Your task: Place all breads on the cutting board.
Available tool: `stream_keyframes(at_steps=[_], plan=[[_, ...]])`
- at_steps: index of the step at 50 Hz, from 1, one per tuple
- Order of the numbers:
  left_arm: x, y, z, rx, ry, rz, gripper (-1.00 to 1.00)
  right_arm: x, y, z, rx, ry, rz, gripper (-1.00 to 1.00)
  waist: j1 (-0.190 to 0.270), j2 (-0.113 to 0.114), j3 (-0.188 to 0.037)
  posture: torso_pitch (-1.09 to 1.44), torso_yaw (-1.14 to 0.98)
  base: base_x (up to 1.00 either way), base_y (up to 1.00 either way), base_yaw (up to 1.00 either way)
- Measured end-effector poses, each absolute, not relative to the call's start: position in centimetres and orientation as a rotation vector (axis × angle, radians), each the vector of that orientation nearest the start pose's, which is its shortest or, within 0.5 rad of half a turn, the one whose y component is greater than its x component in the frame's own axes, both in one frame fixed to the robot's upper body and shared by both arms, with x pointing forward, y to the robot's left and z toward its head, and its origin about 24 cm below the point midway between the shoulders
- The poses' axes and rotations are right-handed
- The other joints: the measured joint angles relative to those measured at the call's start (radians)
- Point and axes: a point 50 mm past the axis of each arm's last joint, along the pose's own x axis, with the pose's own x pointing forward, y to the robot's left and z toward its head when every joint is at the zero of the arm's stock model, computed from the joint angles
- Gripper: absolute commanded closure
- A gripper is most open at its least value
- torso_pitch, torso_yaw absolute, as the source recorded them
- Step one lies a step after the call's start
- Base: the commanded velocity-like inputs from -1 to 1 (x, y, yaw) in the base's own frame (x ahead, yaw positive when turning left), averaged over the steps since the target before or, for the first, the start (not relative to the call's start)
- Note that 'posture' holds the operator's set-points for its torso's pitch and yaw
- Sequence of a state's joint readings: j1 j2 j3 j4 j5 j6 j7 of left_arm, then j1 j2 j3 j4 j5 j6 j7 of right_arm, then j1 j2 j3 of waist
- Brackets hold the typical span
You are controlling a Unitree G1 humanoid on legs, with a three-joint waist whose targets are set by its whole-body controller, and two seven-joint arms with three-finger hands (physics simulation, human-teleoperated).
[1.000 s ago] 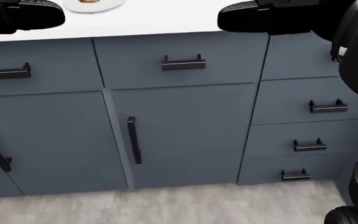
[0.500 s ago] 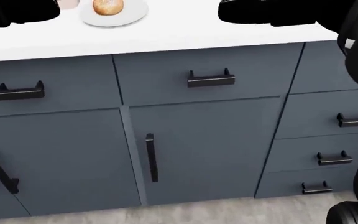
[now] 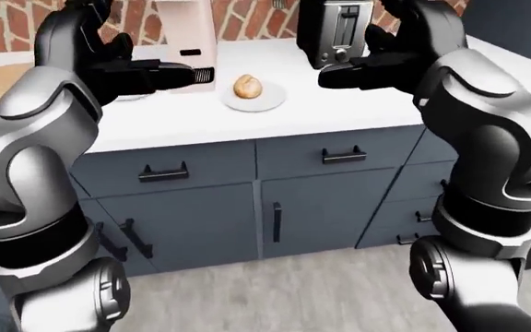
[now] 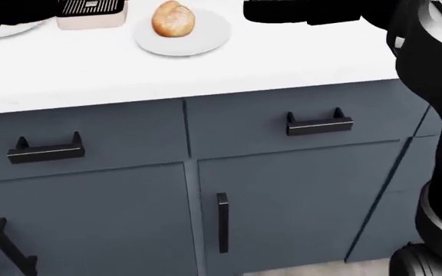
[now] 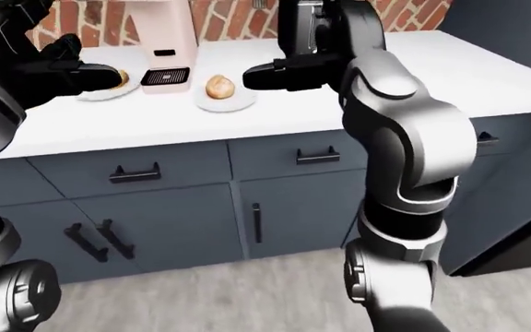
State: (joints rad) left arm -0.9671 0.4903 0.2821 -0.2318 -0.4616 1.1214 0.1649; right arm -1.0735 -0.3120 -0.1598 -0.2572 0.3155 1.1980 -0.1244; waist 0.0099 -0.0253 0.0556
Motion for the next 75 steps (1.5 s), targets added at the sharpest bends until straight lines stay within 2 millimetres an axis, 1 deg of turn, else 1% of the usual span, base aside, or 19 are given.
stream_keyframes(at_steps=[4, 9, 12, 14, 16, 20, 27, 32, 36, 40, 42, 49, 51, 53, 57, 61, 67, 71, 75], plan=[[31.5, 20.8, 30.2, -0.010, -0.097, 0.044, -1.00, 31.7, -14.1, 31.7, -0.070, -0.120, 0.099, -1.00, 0.003, 0.021, 0.004, 0.00, 0.00, 0.03, 0.19, 0.00], [31.7, 20.2, 30.4, -0.004, -0.084, 0.026, -1.00, 31.8, -15.1, 31.3, -0.058, -0.091, 0.056, -1.00, 0.004, -0.013, -0.003, 0.00, 0.00, 0.05, 0.20, 0.00], [31.0, 20.0, 32.4, -0.006, -0.168, 0.019, -1.00, 31.3, -15.1, 32.3, -0.056, -0.151, 0.054, -1.00, -0.002, 0.021, 0.017, 0.00, 0.00, 0.02, 0.09, 0.00], [31.2, 20.2, 32.0, -0.013, -0.159, 0.025, -1.00, 31.5, -15.0, 31.9, -0.060, -0.140, 0.066, -1.00, -0.004, 0.067, 0.010, 0.00, 0.00, 0.15, 0.38, 0.00], [31.7, 20.3, 30.9, -0.016, -0.108, 0.034, -1.00, 32.0, -15.0, 30.9, -0.059, -0.093, 0.075, -1.00, 0.008, 0.051, 0.000, 0.00, 0.00, 0.15, 0.38, 0.00], [31.7, 20.6, 30.7, -0.013, -0.089, 0.058, -1.00, 32.0, -14.8, 30.6, -0.061, -0.078, 0.093, -1.00, 0.005, 0.069, -0.002, 0.00, 0.00, 0.15, 0.39, 0.00], [31.1, 19.9, 32.0, -0.009, -0.169, 0.023, -1.00, 30.8, -15.2, 32.3, -0.057, -0.165, 0.066, -1.00, -0.012, -0.017, -0.009, 0.00, 0.00, 0.10, 0.25, 0.00], [31.6, 20.1, 30.2, -0.015, -0.085, 0.026, -1.00, 31.2, -14.7, 31.5, -0.065, -0.108, 0.078, -1.00, -0.008, 0.008, -0.003, 0.00, 0.00, 0.01, 0.17, 0.00], [31.7, 20.1, 29.8, -0.011, -0.060, 0.024, -1.00, 31.4, -14.8, 31.4, -0.071, -0.076, 0.072, -1.00, -0.008, -0.024, -0.025, 0.00, 0.00, 0.06, 0.42, 0.00], [30.9, 20.1, 32.0, -0.008, -0.154, 0.021, -1.00, 30.7, -15.0, 32.9, -0.068, -0.159, 0.062, -1.00, -0.012, 0.018, -0.008, 0.00, 0.00, 0.02, 0.11, 0.00], [30.7, 20.3, 32.5, -0.013, -0.186, 0.026, -1.00, 30.7, -14.9, 32.8, -0.063, -0.173, 0.062, -1.00, -0.013, 0.059, -0.001, 0.00, 0.00, 0.00, 0.07, 0.00], [31.2, 20.9, 31.2, -0.017, -0.103, 0.062, -1.00, 31.3, -13.8, 31.0, -0.076, -0.084, 0.114, -1.00, 0.008, 0.026, 0.033, 0.00, 0.00, 0.02, 0.09, 0.00], [31.2, 20.8, 31.3, -0.018, -0.110, 0.057, -1.00, 31.1, -13.9, 31.3, -0.073, -0.098, 0.106, -1.00, -0.002, -0.014, 0.016, 0.00, 0.00, 0.07, 0.45, 0.00], [31.2, 20.2, 31.2, -0.015, -0.111, 0.036, -1.00, 30.9, -14.6, 31.5, -0.068, -0.113, 0.082, -1.00, -0.019, -0.022, 0.007, 0.00, 0.00, 0.05, 0.21, 0.00], [31.2, 19.6, 31.8, -0.012, -0.137, 0.001, -1.00, 30.6, -15.3, 32.3, -0.058, -0.151, 0.043, -1.00, -0.021, 0.021, 0.003, 0.00, 0.00, 0.11, 0.23, 0.00], [31.3, 19.8, 31.5, -0.012, -0.124, 0.009, -1.00, 30.7, -15.0, 32.1, -0.061, -0.128, 0.053, -1.00, -0.026, 0.025, -0.010, 0.00, 0.00, 0.23, 0.48, 0.00], [30.8, 20.1, 32.5, -0.016, -0.171, 0.022, -1.00, 30.4, -14.7, 32.7, -0.067, -0.165, 0.069, -1.00, -0.033, 0.116, -0.014, 0.00, 0.00, 0.18, 0.45, 0.00], [31.1, 20.6, 31.8, -0.021, -0.131, 0.051, -1.00, 30.8, -14.3, 31.4, -0.079, -0.105, 0.095, -1.00, -0.021, 0.112, 0.008, 0.00, 0.00, 0.00, 0.02, 0.00], [31.0, 20.4, 31.6, -0.019, -0.126, 0.044, -1.00, 30.9, -14.5, 31.5, -0.075, -0.103, 0.082, -1.00, -0.027, 0.069, 0.030, 0.00, 0.00, 0.04, 0.01, 0.00]])
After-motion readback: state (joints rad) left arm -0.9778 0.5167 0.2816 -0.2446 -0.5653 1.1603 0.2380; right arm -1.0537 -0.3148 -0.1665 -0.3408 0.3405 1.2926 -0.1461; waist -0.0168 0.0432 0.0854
